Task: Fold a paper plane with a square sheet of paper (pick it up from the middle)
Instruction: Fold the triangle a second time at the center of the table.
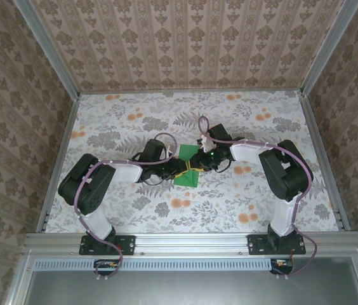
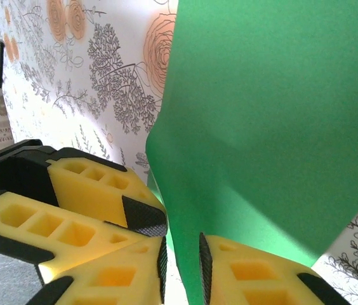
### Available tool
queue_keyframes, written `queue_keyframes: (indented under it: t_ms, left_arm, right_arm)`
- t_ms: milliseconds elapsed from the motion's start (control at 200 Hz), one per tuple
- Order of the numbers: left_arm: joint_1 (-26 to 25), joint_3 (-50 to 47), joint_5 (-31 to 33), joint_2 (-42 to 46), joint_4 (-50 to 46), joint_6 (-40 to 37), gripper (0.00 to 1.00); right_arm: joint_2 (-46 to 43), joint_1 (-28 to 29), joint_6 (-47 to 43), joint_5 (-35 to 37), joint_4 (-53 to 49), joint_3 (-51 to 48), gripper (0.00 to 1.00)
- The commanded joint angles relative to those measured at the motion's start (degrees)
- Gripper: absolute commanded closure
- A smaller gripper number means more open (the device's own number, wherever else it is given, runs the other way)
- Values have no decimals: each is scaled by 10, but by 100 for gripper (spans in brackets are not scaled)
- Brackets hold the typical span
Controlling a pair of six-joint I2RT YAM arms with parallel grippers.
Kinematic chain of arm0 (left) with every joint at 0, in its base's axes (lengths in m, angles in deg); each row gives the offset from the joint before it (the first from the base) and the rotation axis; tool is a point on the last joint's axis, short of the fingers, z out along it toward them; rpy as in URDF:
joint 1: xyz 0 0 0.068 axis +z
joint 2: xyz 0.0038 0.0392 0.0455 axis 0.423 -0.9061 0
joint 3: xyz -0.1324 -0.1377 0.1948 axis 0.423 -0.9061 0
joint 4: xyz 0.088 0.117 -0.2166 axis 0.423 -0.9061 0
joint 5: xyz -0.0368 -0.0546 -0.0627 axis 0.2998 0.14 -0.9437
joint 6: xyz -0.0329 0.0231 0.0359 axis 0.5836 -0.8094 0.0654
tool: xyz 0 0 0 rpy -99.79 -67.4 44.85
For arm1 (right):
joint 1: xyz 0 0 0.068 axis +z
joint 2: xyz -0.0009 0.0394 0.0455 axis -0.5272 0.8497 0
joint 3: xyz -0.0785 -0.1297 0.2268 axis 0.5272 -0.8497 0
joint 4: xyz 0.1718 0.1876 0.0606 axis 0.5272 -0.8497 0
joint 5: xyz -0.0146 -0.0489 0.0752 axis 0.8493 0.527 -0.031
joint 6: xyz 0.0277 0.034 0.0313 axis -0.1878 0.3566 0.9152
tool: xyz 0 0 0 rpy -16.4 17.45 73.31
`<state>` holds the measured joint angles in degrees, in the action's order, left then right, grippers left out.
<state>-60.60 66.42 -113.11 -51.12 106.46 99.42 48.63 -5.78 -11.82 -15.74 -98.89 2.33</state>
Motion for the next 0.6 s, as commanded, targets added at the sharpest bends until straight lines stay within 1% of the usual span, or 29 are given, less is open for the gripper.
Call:
queue_keyframes:
  t_ms: [0,100,195,420,595]
  left_arm:
    - [2,4,-3,-4,-1,-3,73]
    - [2,6,-4,-4,-2,-4,74]
    - [2,9,-6,-2,-4,-4,75]
    - [-2,33,-7,6,-27,-18,76]
    - [-12,60,-6,-10,-47,-30,76]
  right_arm:
    - [16,-1,1,6,2,14,82]
    - [16,-5,2,16,1,15,90]
    - [14,-9,-7,29,-8,13,94]
    - [15,-23,-36,72,-44,14,96]
    - [23,-28,-44,72,-46,17,96]
